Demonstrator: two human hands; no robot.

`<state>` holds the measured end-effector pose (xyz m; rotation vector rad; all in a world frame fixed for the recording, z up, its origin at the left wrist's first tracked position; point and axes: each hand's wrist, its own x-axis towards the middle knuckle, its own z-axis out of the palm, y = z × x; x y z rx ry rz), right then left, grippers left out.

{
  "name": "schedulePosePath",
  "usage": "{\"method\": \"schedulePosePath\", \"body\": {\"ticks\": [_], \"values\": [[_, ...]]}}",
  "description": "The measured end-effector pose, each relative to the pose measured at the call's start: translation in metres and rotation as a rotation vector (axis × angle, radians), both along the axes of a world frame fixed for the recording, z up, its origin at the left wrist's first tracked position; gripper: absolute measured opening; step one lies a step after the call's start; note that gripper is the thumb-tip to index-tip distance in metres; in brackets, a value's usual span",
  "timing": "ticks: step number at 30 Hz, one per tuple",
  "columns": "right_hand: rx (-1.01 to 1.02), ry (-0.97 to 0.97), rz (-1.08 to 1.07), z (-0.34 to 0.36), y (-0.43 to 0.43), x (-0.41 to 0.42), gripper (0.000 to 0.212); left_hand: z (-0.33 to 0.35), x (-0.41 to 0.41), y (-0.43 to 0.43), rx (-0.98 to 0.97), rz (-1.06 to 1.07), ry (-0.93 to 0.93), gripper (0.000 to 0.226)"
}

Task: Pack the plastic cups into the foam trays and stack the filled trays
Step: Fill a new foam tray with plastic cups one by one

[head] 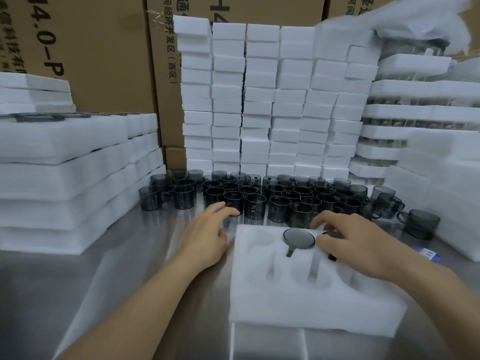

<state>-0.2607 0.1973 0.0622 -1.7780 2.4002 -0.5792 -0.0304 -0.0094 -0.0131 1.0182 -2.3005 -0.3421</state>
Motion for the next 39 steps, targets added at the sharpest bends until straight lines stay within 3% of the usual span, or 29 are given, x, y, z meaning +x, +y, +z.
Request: {"method": "schedulePosePath", "body": {"ticks": [6, 13, 17, 22, 24, 29, 34, 39], "values": [[-0.005, 0.013, 0.057, -0.004, -0.003, -0.003, 0.020, 0.007, -0.006, 0.001, 0.005, 0.059, -0.115, 0.060], [0.024, -0.055, 0.065, -0.005, -0.003, -0.003, 0.020, 0.007, -0.005, -0.001, -0.030, 0.067, -0.115, 0.051], [0.018, -0.070, 0.051, -0.004, -0.003, -0.001, 0.023, 0.008, -0.005, 0.004, -0.093, 0.099, 0.018, 0.029], [0.020, -0.099, 0.042, -0.004, -0.002, -0.001, 0.024, 0.012, -0.001, 0.005, -0.087, 0.209, 0.205, 0.020], [0.019, -0.102, 0.045, -0.004, -0.002, -0.001, 0.024, 0.011, -0.003, 0.002, -0.079, 0.261, 0.215, 0.030], [0.019, -0.099, 0.061, -0.006, -0.004, -0.002, 0.024, 0.003, -0.007, -0.012, 0.042, 0.270, 0.093, 0.085], [0.001, -0.061, 0.062, -0.009, -0.006, 0.001, 0.024, 0.000, -0.006, -0.020, 0.108, 0.233, 0.159, 0.096], [0.000, -0.015, 0.053, -0.011, -0.007, 0.002, 0.027, 0.002, -0.002, -0.015, -0.007, 0.228, 0.328, 0.093]]}}
